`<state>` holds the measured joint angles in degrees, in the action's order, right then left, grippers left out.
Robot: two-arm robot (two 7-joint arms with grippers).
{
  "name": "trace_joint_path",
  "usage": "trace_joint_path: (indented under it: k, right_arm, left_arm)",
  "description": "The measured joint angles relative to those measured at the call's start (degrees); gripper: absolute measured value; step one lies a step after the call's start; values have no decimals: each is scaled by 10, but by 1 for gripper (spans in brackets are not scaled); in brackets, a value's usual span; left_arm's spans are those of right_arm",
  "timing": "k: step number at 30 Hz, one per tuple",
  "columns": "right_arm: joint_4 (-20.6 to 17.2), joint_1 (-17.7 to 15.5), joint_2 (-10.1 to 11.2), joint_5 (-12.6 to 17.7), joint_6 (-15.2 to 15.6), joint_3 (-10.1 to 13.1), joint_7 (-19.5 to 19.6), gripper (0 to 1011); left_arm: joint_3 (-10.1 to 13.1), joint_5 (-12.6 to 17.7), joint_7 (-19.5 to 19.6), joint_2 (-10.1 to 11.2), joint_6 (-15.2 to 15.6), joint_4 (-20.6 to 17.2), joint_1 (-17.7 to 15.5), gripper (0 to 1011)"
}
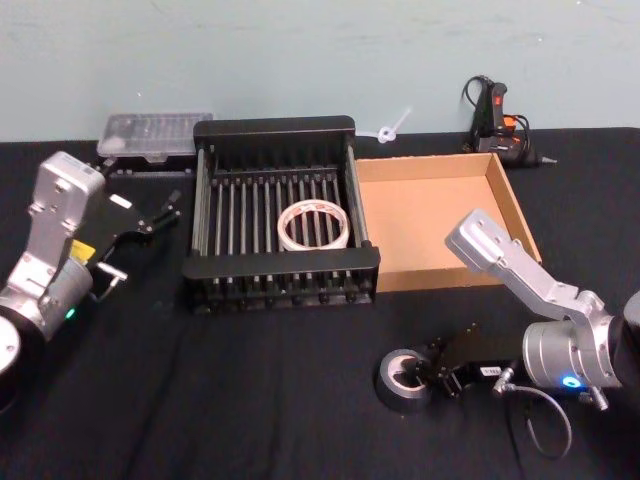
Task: Pick up the white tape and place it into the black box , Pick up the silver tape and place it into the brown box.
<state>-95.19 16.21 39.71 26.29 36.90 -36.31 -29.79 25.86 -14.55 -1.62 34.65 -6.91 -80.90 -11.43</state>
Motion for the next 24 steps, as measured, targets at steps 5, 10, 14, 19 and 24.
trace_joint_path:
  k: [5,10,14,19,24]
  right_arm:
    - [0,0,0,0,0,0,0,182]
    - [0,-2,-1,5,-2,8,1,182]
    - [-4,-6,-3,15,-9,24,12,182]
    - [-6,-4,-12,20,-22,51,42,182]
    - [5,8,-29,17,-30,75,78,182]
  left_arm:
    - [0,0,0,0,0,0,0,1001]
    - [0,0,0,0,0,0,0,1002]
    - [0,0,0,0,0,0,0,1001]
    - [0,0,0,0,0,0,0,1001]
    - [0,0,0,0,0,0,0,1001]
